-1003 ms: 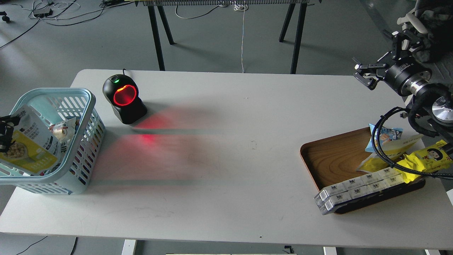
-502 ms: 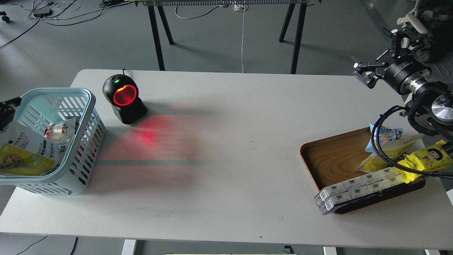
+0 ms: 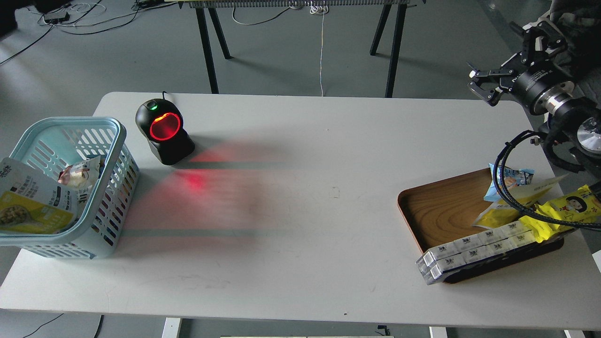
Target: Scan snack and place in basket
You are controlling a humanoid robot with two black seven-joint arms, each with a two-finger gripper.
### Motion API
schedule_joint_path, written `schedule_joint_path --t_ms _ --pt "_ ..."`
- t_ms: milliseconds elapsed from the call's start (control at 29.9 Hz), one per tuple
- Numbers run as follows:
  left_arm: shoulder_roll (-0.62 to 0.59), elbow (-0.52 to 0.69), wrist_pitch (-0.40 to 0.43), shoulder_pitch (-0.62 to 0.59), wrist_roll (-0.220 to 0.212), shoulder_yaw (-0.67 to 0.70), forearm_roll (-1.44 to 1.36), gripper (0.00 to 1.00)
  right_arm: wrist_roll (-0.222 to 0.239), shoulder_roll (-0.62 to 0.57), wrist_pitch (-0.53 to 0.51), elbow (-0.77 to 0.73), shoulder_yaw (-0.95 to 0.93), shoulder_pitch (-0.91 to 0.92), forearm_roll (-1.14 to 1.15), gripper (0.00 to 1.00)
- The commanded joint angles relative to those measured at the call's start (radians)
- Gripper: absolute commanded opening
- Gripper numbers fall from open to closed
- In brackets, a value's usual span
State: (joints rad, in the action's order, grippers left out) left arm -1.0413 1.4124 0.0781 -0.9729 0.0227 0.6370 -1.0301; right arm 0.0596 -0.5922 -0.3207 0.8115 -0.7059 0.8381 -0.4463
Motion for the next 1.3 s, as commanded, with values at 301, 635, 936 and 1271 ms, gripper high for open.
schedule_joint_path --t_ms 301,635,936,1271 --pt "0.457 -0.401 0.005 0.005 -0.009 0.108 0.623 0.99 -0.001 -0.078 0.003 0.080 -0.017 -0.039 -0.003 0.99" --pt "0.684 -0.613 0.051 0.026 -0.015 0.297 0.703 0.99 -0.004 -0.077 0.002 0.124 -0.093 -0.106 -0.005 0.99" --pt "0.716 -0.704 0.130 0.036 -0.038 0.299 0.883 1.00 -0.027 -0.067 -0.004 0.133 -0.161 -0.175 -0.005 0.99" --pt "0.727 -0.698 0.150 0.080 -0.038 0.299 0.913 1.00 -0.027 -0.066 0.003 0.147 -0.155 -0.180 -0.003 0.99"
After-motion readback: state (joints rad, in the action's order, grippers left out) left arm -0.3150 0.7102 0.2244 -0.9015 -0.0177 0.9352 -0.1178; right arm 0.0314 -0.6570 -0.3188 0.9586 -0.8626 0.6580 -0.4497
